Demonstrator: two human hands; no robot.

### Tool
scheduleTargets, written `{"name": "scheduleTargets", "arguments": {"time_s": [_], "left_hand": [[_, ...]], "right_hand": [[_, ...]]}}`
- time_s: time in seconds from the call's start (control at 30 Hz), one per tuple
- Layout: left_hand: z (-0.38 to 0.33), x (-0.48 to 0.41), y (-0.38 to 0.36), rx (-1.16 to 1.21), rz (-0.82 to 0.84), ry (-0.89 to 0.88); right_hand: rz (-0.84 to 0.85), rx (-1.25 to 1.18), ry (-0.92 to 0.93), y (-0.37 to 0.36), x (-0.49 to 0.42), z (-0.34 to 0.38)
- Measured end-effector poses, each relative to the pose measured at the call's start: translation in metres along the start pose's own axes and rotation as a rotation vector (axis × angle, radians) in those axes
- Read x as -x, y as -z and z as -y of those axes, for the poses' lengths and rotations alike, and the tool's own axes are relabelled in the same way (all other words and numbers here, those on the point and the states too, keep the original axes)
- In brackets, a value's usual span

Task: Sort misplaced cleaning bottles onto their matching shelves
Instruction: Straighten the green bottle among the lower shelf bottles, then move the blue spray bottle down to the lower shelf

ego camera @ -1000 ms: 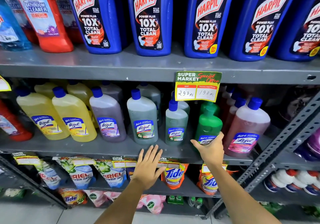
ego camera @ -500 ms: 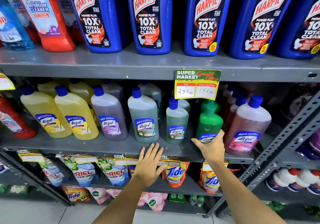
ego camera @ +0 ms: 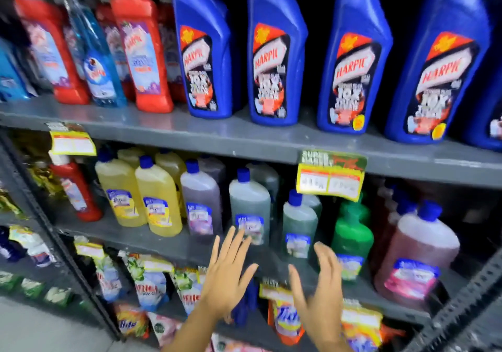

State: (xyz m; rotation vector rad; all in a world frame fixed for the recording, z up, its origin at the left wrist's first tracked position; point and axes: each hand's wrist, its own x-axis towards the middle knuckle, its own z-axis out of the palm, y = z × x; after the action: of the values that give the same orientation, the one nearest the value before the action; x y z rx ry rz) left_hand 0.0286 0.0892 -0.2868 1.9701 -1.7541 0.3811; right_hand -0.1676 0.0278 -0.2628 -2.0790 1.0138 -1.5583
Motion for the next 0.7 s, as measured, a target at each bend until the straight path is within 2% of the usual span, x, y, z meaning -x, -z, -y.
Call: {"name": "scheduleTargets", "arguments": {"time_s": [0.13,0.27,0.53,0.7], "left_hand": [[0.005,-0.048,0.081,0.056,-0.300,-0.013],[0.038,-0.080,0.164,-0.017,-0.463,-0.054],[0.181,-0.087,0.261,-0.206,-0.499,-0.055],[0.282,-0.087,0.304,-0.257,-0.432,-0.080]], "right_hand": [[-0.066,-0.213,0.342,-0.007,-0.066,0.075],[-0.081,-0.245,0.494,-0.018,-0.127,0.149],[-0.029,-0.044,0.572,-0.118,-0.191,0.248],[0.014,0.021,0.484,-0.193,-0.199,0.298]]}}
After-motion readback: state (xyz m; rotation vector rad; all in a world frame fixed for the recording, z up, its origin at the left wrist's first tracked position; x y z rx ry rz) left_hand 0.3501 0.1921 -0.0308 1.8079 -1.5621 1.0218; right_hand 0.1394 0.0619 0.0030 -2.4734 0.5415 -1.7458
